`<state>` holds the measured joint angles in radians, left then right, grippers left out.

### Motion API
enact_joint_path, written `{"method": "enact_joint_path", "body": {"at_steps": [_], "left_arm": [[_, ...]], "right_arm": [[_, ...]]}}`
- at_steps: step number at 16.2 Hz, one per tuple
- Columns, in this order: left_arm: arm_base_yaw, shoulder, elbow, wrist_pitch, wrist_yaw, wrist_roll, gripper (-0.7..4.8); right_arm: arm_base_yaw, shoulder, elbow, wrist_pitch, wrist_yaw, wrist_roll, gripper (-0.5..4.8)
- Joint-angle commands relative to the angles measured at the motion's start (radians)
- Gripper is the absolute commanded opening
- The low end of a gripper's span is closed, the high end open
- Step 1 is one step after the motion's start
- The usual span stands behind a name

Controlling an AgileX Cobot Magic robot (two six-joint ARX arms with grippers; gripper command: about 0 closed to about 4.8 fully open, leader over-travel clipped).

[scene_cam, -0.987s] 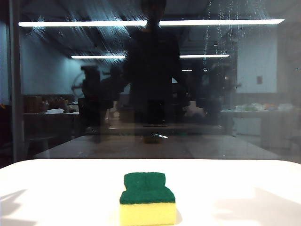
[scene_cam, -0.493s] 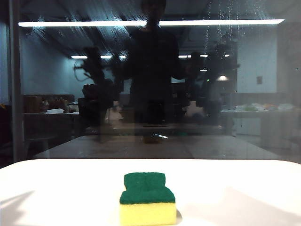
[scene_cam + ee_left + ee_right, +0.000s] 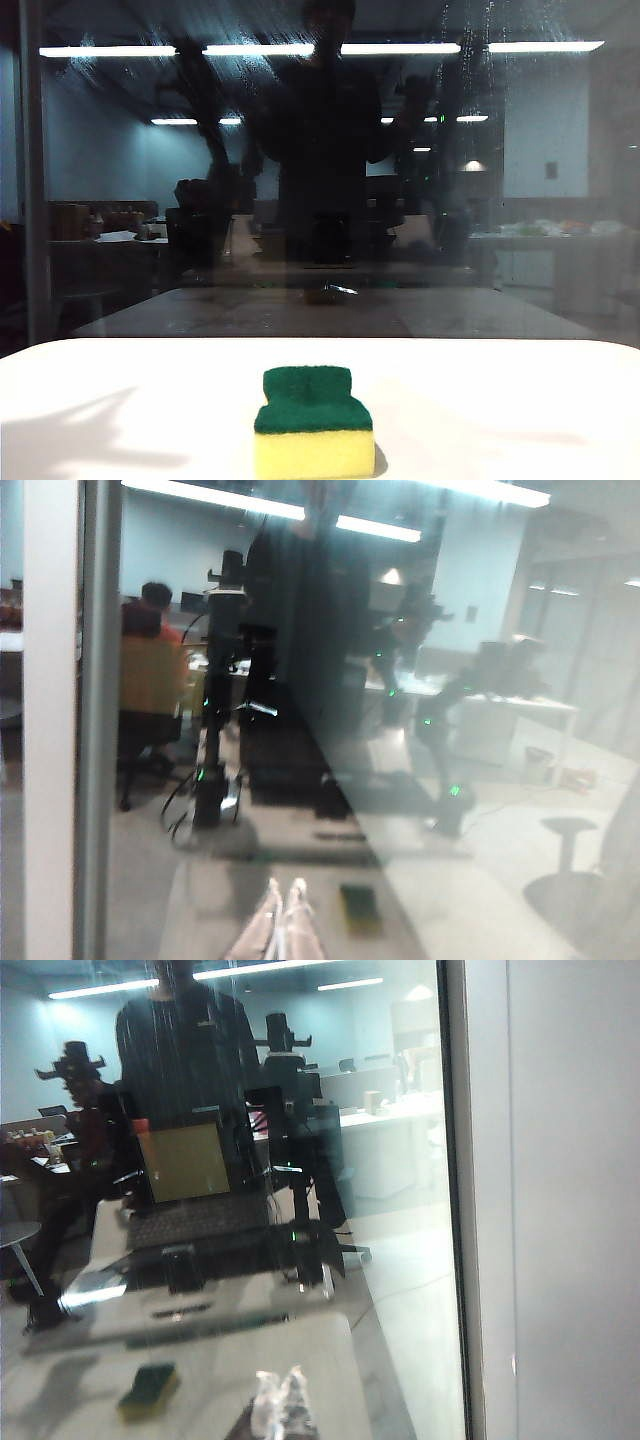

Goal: Reach upward to find where there is water on the glass, pick up the sponge from the table, dry the water, and finally place the sponge back on the table.

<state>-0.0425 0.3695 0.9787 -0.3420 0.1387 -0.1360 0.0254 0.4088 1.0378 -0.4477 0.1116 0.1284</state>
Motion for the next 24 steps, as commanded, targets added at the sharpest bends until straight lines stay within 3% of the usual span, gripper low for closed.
{"method": "enact_joint_path", "body": {"at_steps": [1, 4, 13, 16, 21, 24], "left_arm": [[0.0, 0.122, 0.154, -0.012, 0.023, -0.007, -0.06], [0.0, 0.262, 0.318, -0.024, 0.023, -0.007, -0.06], [0.0, 0.566, 0.612, -0.019, 0.064, 0.011, -0.06], [0.0, 0.719, 0.79, -0.024, 0.065, 0.055, -0.06], [0.0, 0.835, 0.915, -0.019, 0.065, 0.055, -0.06], [0.0, 0.848, 0.915, -0.027, 0.068, 0.055, -0.06]], "right_arm": [[0.0, 0.132, 0.185, -0.029, -0.003, 0.004, -0.05], [0.0, 0.292, 0.397, -0.057, -0.002, 0.003, -0.05], [0.0, 0.581, 0.666, -0.057, -0.049, 0.003, -0.05], [0.0, 0.762, 0.877, -0.098, -0.101, 0.003, -0.05], [0.0, 0.97, 1.202, -0.235, -0.142, 0.002, -0.05], [0.0, 0.989, 1.236, -0.252, -0.141, 0.002, -0.05]]}}
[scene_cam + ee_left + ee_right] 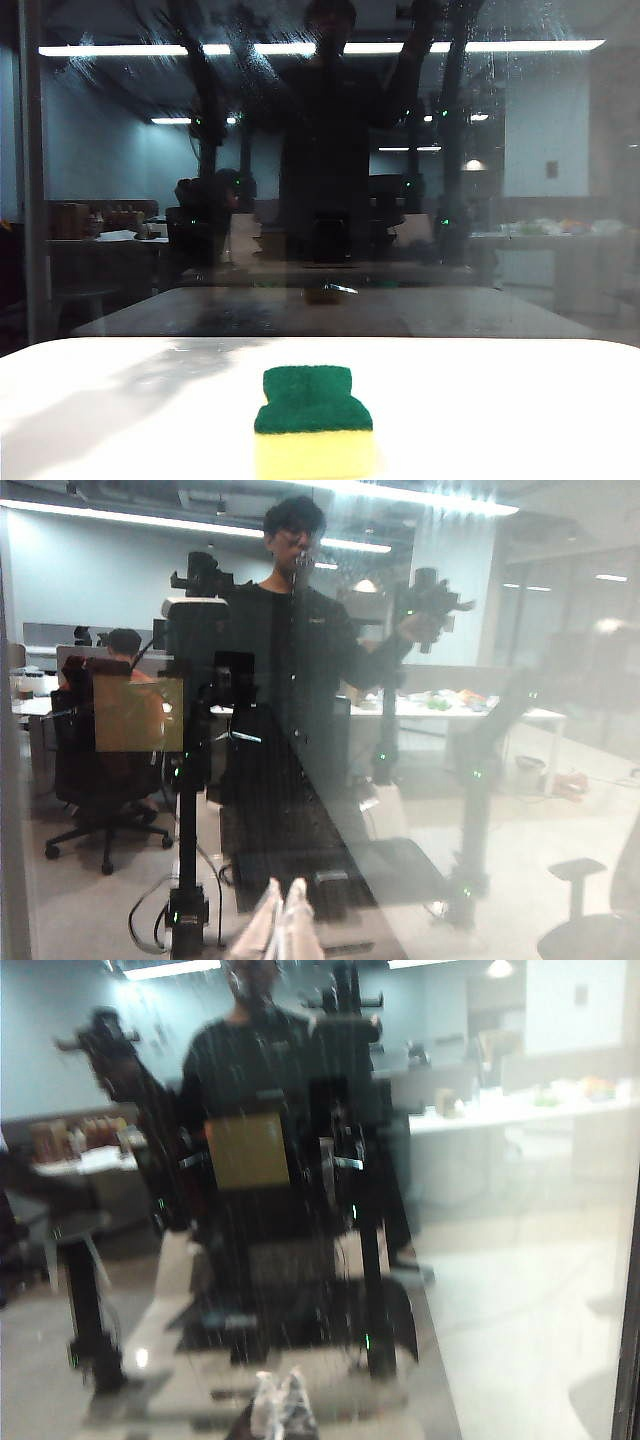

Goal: Reach upward to find where there is water on the glass, pick up the sponge from the table, dry the water, and finally place the sponge back on the table.

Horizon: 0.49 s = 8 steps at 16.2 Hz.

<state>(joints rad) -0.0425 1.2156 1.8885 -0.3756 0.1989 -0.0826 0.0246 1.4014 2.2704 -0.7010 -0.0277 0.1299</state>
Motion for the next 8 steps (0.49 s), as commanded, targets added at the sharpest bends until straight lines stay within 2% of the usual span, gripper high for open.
{"method": "enact_joint_path", "body": {"at_steps": [1, 3, 4, 8], "left_arm": [[0.0, 0.005, 0.006, 0.01, 0.008, 0.004, -0.06], [0.0, 0.005, 0.006, 0.01, 0.013, 0.004, -0.06], [0.0, 0.005, 0.006, 0.01, 0.05, 0.004, -0.06], [0.0, 0.005, 0.006, 0.011, 0.066, 0.004, -0.06]], "right_arm": [[0.0, -0.004, 0.004, -0.006, -0.002, 0.0, -0.05], [0.0, -0.004, 0.004, -0.011, -0.002, 0.0, -0.05], [0.0, -0.004, 0.004, -0.013, -0.003, 0.0, -0.05], [0.0, 0.002, 0.004, -0.013, -0.069, 0.0, -0.05]]}}
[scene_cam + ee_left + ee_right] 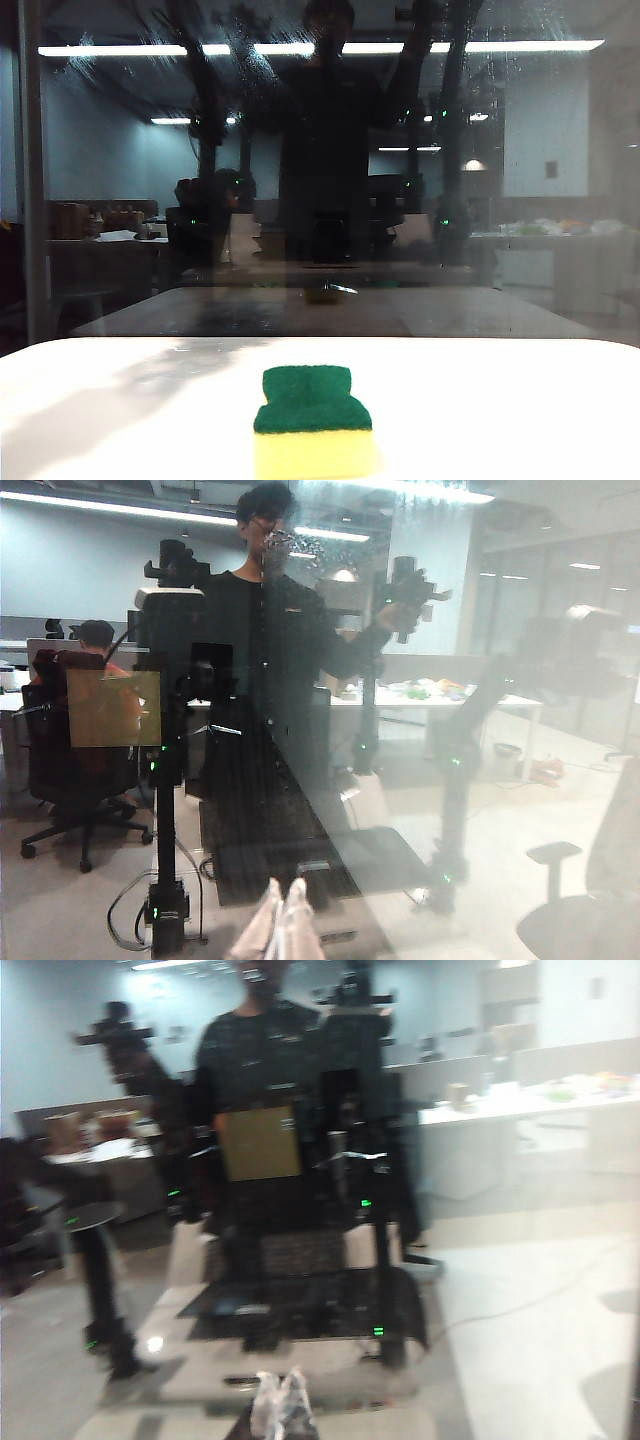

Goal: Reach upward to find where there is water on the glass, pick up the sponge from the table, dry the water, and finally place the sponge back on the table.

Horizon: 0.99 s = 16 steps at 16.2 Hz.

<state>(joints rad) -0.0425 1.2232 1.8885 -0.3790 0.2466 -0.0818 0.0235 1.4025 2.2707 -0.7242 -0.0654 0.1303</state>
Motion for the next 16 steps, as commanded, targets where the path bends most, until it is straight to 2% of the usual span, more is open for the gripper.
{"method": "enact_joint_path", "body": {"at_steps": [1, 2, 4, 6, 9, 12, 14, 16], "left_arm": [[0.0, -0.003, 0.006, 0.022, 0.083, 0.001, -0.06], [0.0, -0.003, 0.006, 0.031, 0.136, -0.003, -0.06], [0.0, -0.002, 0.006, 0.063, 0.301, -0.01, -0.06], [0.001, 0.0, 0.006, 0.106, 0.455, -0.1, -0.06], [0.001, 0.002, 0.006, 0.179, 0.623, -0.188, -0.06], [0.001, 0.014, 0.005, 0.225, 0.804, -0.274, -0.06], [0.0, 0.018, 0.006, 0.239, 0.879, -0.278, -0.06], [0.0, 0.018, 0.005, 0.239, 0.875, -0.278, -0.06]], "right_arm": [[0.001, 0.001, 0.003, 0.021, -0.093, 0.0, -0.05], [0.001, 0.001, 0.003, 0.034, -0.157, 0.0, -0.05], [0.001, 0.001, 0.003, 0.065, -0.287, 0.001, -0.05], [0.001, 0.001, 0.003, 0.071, -0.41, 0.003, -0.05], [0.001, 0.002, 0.003, 0.071, -0.589, 0.041, -0.05], [0.001, 0.01, 0.003, 0.077, -0.719, 0.061, -0.05], [0.001, 0.014, 0.003, 0.088, -0.826, 0.062, -0.05], [0.001, 0.015, 0.003, 0.101, -0.831, 0.066, -0.05]]}}
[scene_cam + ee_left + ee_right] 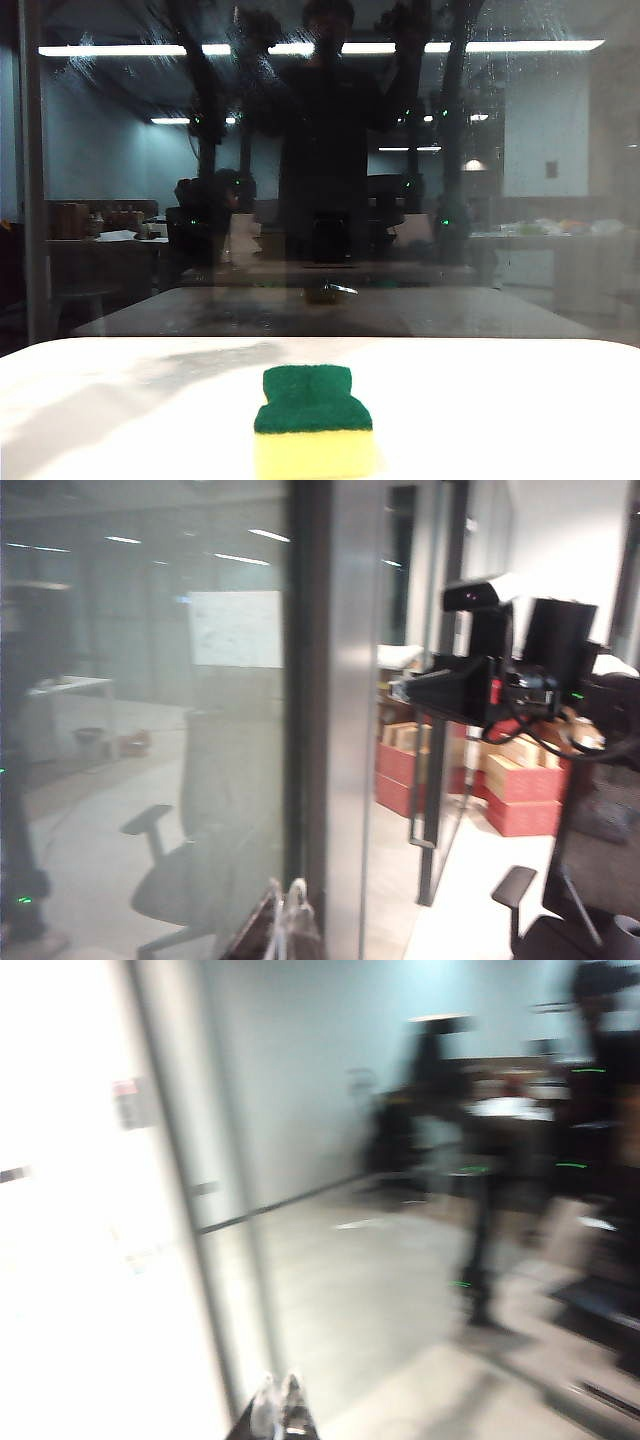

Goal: Reach upward to find where there is water on the glass, pick up the sponge from the table, dry the water, and finally place the sponge back on the table.

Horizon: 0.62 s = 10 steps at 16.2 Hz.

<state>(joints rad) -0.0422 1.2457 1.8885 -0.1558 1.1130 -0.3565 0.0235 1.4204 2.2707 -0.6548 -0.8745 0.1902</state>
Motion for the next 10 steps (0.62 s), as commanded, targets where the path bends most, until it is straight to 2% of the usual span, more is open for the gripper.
{"method": "enact_joint_path", "body": {"at_steps": [1, 5, 7, 10], "left_arm": [[0.0, -0.004, 0.005, 0.016, 0.001, -0.003, -0.06], [0.0, -0.004, 0.005, 0.014, -0.134, 0.007, -0.06], [0.001, -0.005, 0.005, 0.014, -0.29, 0.014, -0.06], [0.0, -0.005, 0.006, -0.018, -0.506, 0.122, -0.06]], "right_arm": [[0.001, -0.003, 0.003, 0.033, -0.005, 0.01, -0.05], [0.001, -0.003, 0.003, 0.033, 0.134, 0.016, -0.05], [0.001, -0.003, 0.003, 0.033, 0.232, 0.016, -0.05], [0.001, -0.003, 0.003, 0.032, 0.441, -0.003, -0.05]]}}
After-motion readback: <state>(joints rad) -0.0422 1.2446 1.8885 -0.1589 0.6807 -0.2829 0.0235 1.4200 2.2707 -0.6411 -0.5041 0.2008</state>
